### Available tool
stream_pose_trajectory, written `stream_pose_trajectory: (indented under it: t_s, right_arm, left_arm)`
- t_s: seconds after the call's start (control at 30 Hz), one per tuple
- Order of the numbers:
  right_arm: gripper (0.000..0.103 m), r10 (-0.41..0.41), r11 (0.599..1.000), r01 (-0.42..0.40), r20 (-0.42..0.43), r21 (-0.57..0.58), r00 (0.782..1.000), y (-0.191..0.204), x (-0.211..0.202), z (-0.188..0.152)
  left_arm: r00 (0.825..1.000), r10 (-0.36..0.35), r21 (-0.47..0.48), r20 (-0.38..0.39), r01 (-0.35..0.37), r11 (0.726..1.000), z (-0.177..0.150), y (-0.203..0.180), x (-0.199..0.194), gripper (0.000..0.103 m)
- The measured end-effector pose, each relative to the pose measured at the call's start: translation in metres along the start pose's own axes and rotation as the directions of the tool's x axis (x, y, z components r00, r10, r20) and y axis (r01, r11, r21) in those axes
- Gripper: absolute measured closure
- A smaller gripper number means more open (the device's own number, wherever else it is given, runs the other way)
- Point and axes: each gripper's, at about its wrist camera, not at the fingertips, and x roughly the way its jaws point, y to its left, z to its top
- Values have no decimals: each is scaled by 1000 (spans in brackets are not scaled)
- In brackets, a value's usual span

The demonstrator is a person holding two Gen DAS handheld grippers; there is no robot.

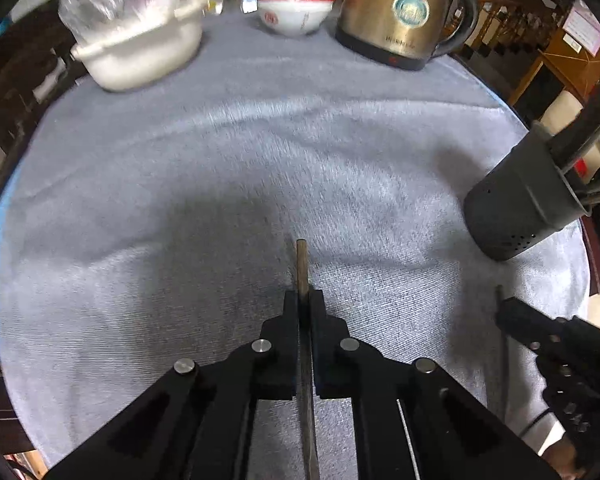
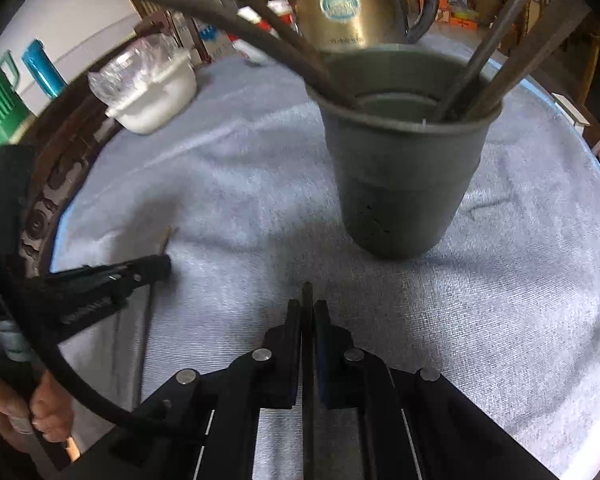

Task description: Organize utensils

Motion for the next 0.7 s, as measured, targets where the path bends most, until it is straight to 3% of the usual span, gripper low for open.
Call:
stream_pose_trajectory:
  t_s: [0.23,0.7]
  right_arm:
    - [96,69,998,-68,122,-13,990,6,-44,0]
    - [96,167,986,-168,272,-18,948,6,-107,-2]
  left_arm:
    - [985,46,25,167,-50,998,-7,-11,-55,98]
    - [946,-2,37,324,-10,999,-23,-29,-136,98]
